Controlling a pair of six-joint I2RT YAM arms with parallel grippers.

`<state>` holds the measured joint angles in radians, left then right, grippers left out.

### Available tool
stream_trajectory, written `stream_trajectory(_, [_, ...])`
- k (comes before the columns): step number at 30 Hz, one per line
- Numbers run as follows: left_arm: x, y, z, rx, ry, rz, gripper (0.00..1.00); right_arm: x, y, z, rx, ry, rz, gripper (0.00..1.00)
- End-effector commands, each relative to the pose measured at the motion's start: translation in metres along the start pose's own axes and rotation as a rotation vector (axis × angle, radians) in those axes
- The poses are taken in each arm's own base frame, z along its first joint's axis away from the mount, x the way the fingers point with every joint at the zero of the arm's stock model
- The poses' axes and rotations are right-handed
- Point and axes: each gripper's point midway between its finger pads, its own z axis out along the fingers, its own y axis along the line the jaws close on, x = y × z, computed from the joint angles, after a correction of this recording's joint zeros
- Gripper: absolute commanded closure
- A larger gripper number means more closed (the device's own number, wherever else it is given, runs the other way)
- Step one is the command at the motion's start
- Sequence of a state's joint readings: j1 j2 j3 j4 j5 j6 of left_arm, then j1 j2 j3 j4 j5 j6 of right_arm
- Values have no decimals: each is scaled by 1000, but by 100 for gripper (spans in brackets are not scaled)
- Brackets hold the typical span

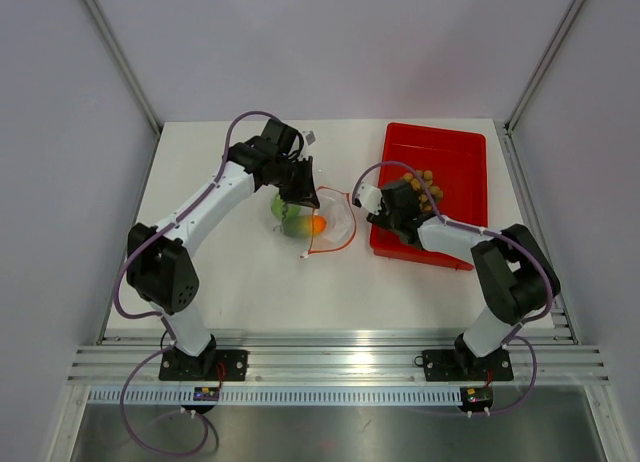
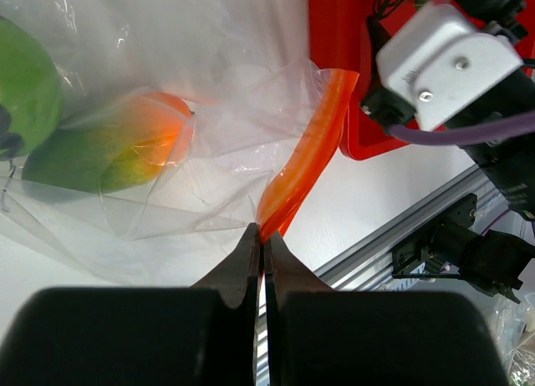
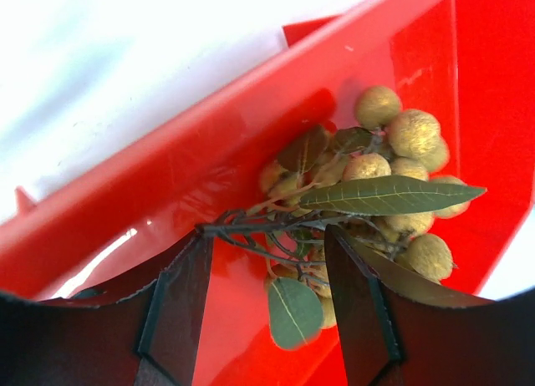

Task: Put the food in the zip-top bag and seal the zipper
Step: Pick up the fake fruit from the bin.

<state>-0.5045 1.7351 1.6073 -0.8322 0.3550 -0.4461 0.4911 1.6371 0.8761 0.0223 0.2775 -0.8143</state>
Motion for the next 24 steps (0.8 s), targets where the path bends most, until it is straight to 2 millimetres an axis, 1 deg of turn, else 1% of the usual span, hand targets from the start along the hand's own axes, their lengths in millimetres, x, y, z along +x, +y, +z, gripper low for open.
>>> stream_trajectory(1, [-10, -18, -20, 59, -71, 29, 100, -10, -14, 11, 93, -42, -32, 37])
stream_trajectory(2, [-8, -17, -19, 60, -67, 28, 100, -15, -19, 12, 120, -66, -27, 37])
stream_trajectory(4, [-7, -18, -18, 64, -65, 27, 100, -14, -21, 14, 142, -66, -41, 37])
stream_trajectory(7, [-5, -17, -16, 68, -61, 25, 100, -19, -34, 17, 220, -82, -47, 39])
stream_trajectory(10, [-5, -17, -16, 69, -61, 22, 100, -20, -39, 18, 258, -90, -41, 55])
stream_trajectory(11, [-4, -18, -16, 73, -59, 23, 100, -24, -44, 18, 283, -107, -32, 61])
stream_trajectory(12, [-5, -18, -16, 72, -61, 24, 100, -24, -46, 17, 296, -107, -23, 73])
stream_trajectory(14, [-5, -18, -17, 70, -61, 27, 100, -27, -50, 15, 311, -124, -3, 84])
stream_trajectory(15, [-5, -17, -17, 68, -64, 29, 100, -30, -51, 14, 312, -138, 29, 92])
stream_trajectory(16, [-6, -16, -18, 63, -66, 27, 100, -35, -57, 7, 321, -163, 55, 96])
stream_trajectory(18, [-5, -15, -18, 57, -65, 27, 100, -38, -58, 2, 307, -185, 120, 100])
stream_trajectory(19, [-6, -15, -19, 56, -66, 26, 100, -45, -68, -7, 319, -209, 153, 100])
stream_trajectory(20, [-6, -17, -20, 60, -68, 28, 100, -41, -67, -9, 306, -191, 178, 100])
stream_trajectory(21, [-7, -17, -19, 60, -68, 27, 100, -41, -69, -14, 302, -197, 234, 100])
stream_trajectory(22, [-8, -19, -21, 66, -73, 27, 100, -47, -81, -26, 321, -224, 275, 100])
stream_trajectory(23, [-9, -20, -21, 68, -74, 24, 100, -45, -81, -32, 309, -218, 299, 100])
stream_trajectory(24, [-10, -22, -21, 74, -75, 22, 100, -47, -84, -38, 305, -234, 354, 100])
